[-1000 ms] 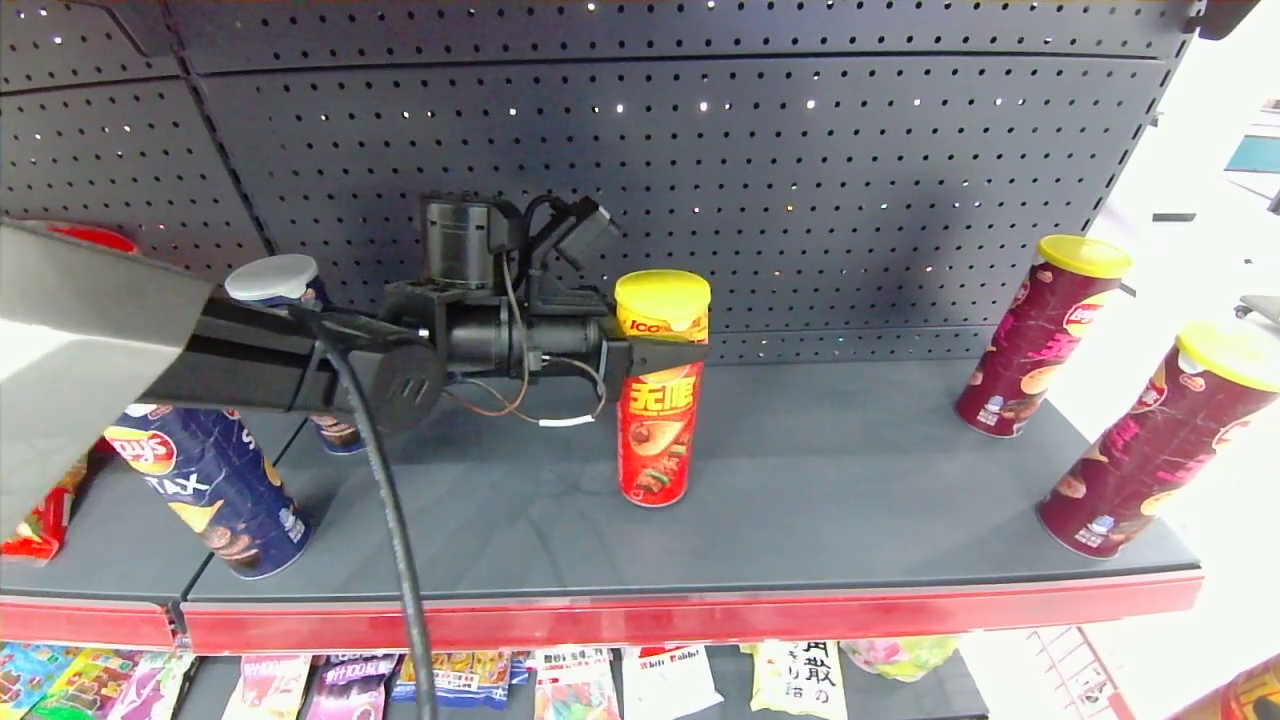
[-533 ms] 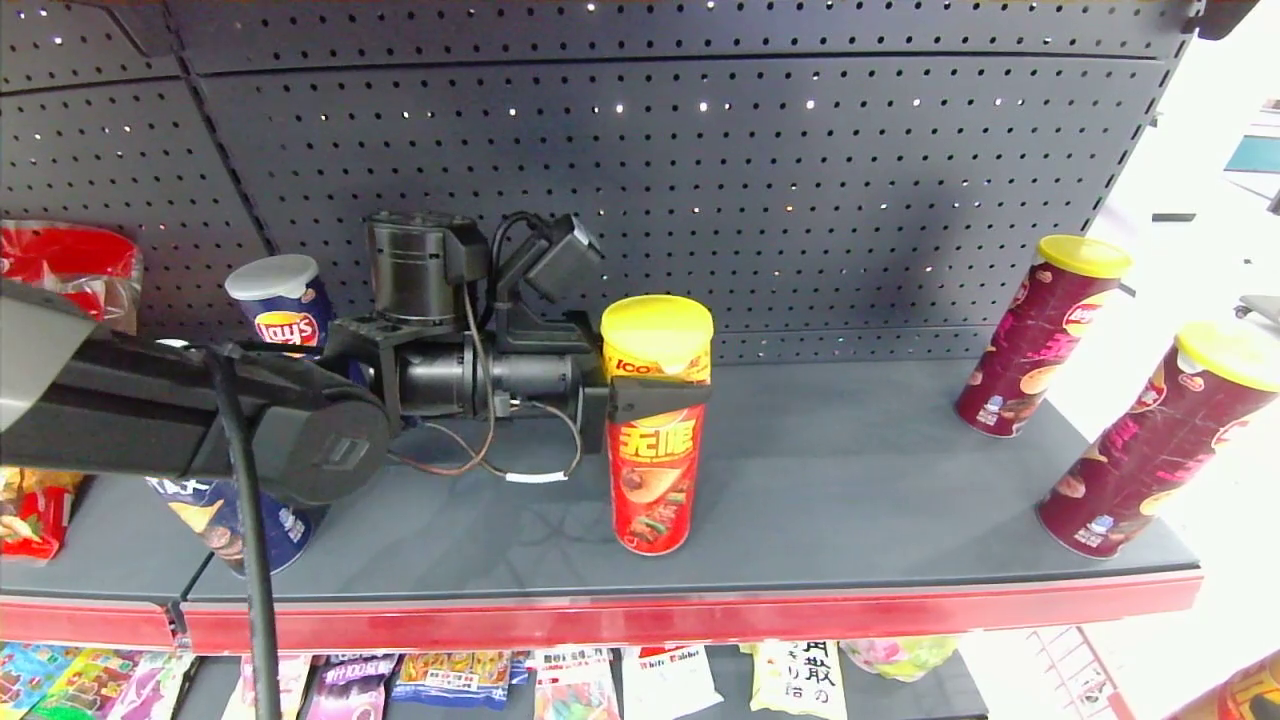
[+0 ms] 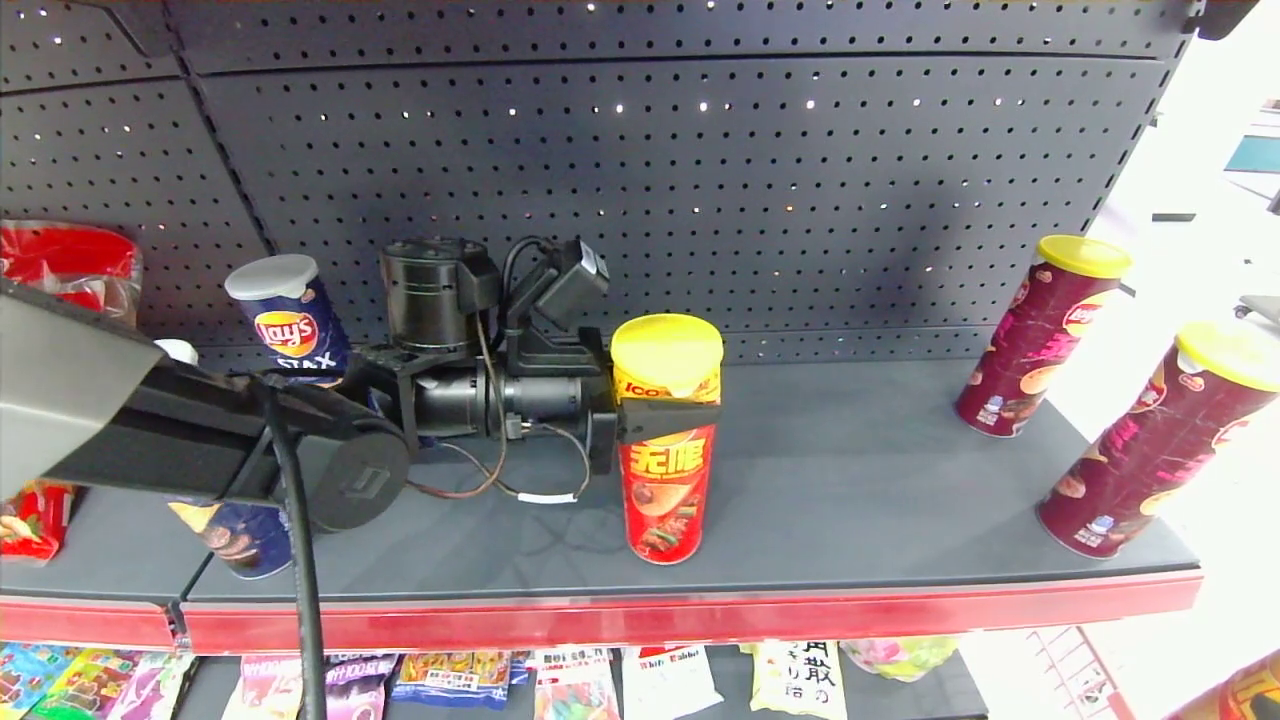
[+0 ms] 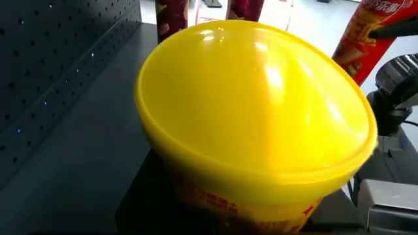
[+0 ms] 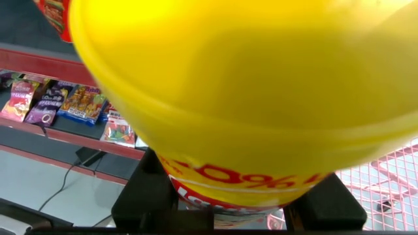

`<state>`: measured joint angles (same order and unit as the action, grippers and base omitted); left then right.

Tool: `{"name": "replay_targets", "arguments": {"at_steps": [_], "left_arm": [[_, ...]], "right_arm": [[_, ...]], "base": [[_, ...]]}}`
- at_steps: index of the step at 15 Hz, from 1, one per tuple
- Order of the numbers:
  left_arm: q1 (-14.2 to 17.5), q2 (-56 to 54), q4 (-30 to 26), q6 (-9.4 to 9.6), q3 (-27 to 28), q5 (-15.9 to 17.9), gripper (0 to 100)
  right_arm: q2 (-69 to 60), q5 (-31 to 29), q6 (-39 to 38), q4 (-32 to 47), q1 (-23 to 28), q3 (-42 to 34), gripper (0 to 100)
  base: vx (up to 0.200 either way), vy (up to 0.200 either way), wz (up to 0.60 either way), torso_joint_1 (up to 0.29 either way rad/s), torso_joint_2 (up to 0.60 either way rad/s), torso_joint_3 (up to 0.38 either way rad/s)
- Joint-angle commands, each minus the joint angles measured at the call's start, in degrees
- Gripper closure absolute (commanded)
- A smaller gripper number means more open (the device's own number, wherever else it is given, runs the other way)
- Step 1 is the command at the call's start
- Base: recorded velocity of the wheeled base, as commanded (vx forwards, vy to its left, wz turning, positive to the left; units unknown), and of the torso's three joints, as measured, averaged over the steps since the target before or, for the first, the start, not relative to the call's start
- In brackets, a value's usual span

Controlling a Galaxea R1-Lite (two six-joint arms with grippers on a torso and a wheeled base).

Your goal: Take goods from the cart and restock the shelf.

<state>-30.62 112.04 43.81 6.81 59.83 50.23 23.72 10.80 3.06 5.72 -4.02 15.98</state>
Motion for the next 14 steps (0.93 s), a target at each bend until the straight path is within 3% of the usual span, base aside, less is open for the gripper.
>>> {"name": "replay_targets", "arguments": {"at_steps": [1, 3, 9, 14], "left_arm": [[-0.31, 0.98, 0.04, -0.05, -0.07, 0.14, 100], [-0.40, 0.98, 0.13, -0.05, -0.24, 2.16, 100], [0.12, -0.07, 0.92, 0.04, -3.32, 2.42, 100], [1.71, -0.51, 2.42, -0.49, -2.88, 2.51, 100]], "right_arm": [[0.10, 0.01, 0.02, 0.00, -0.02, -0.07, 100], [0.18, 0.01, 0.02, 0.00, -0.02, -0.07, 100], [0.36, 0.01, 0.02, 0.00, -0.02, -0.07, 100], [0.36, 0.01, 0.02, 0.00, -0.02, -0.16, 100]], "base": [[0.000, 0.000, 0.00, 0.000, 0.00, 0.000], [0.000, 0.000, 0.00, 0.000, 0.00, 0.000], [0.000, 0.000, 0.00, 0.000, 0.00, 0.000], [0.000, 0.000, 0.00, 0.000, 0.00, 0.000]]}}
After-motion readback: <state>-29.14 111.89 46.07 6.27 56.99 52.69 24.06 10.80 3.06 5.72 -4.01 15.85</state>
